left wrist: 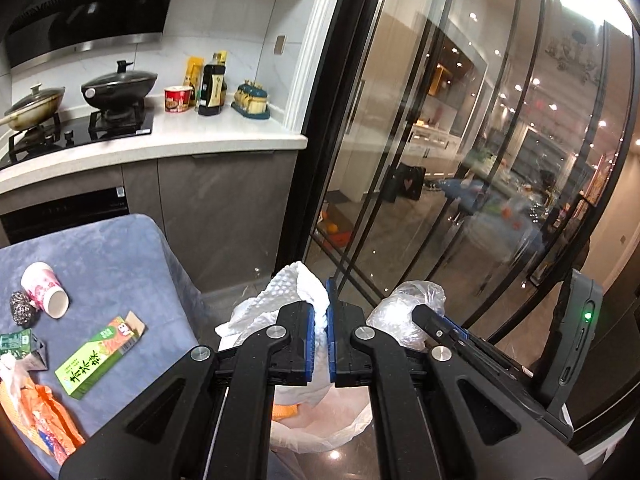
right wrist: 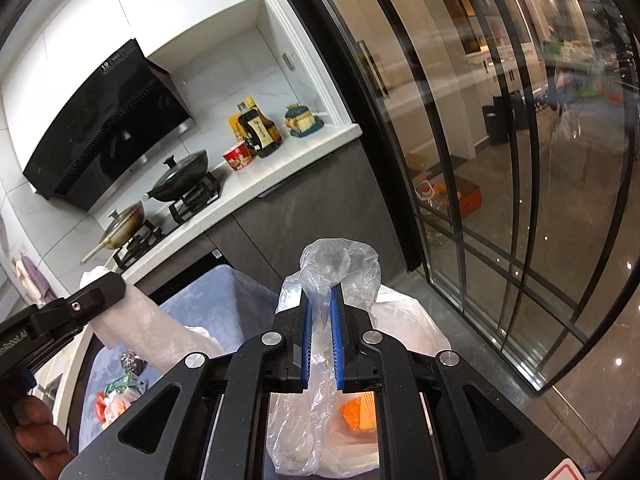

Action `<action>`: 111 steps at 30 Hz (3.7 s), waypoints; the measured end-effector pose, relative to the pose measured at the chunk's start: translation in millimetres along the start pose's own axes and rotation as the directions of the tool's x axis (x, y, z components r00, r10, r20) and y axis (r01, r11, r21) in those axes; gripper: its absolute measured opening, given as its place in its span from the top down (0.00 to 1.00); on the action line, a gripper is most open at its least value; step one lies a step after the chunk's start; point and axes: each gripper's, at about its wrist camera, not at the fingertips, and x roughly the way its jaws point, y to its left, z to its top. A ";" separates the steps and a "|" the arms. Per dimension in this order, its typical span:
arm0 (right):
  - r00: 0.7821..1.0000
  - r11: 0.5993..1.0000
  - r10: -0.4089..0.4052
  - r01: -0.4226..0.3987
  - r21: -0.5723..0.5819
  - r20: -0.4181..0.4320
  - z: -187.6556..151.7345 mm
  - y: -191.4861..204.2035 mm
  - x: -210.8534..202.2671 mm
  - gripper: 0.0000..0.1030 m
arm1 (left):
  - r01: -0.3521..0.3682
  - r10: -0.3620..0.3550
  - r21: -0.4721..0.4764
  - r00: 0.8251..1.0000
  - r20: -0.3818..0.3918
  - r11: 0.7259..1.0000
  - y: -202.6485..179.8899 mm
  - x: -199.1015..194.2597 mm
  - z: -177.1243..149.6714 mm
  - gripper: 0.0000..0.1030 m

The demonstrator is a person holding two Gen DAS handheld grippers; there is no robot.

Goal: Collect trash
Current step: 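Carry tissue and clear bag over the bin and open both tools, then move both tools back over the remaining trash on the table, then grasp the white tissue with the left tool while the right grasps the orange bag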

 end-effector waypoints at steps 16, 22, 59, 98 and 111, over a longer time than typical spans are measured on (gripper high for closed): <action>0.999 1.000 -0.024 0.024 0.008 -0.033 -1.0 -7.9 24.8 0.65 | -0.010 0.010 0.003 0.998 -0.058 1.000 -7.1 36.2 -7.6 0.95; 0.999 1.000 -0.023 0.024 0.018 -0.028 0.5 -11.2 27.2 0.62 | -0.028 0.028 -0.005 0.997 -0.066 1.000 -5.3 41.9 -8.4 0.74; 0.989 0.978 0.145 -0.149 -0.148 -0.035 -27.8 102.4 -1.3 0.62 | -0.284 0.299 -0.191 0.952 0.059 0.940 121.2 -84.5 -15.2 0.46; 0.835 0.856 0.146 -0.376 -0.355 -0.531 -241.8 281.8 88.5 0.58 | -0.539 0.514 -0.384 0.840 -0.175 0.750 317.0 -157.2 -141.0 0.29; 0.826 0.865 0.151 -0.377 -0.332 -0.544 -239.6 268.7 90.0 0.85 | -0.523 0.463 -0.352 0.852 -0.244 0.776 322.3 -104.7 -154.2 0.27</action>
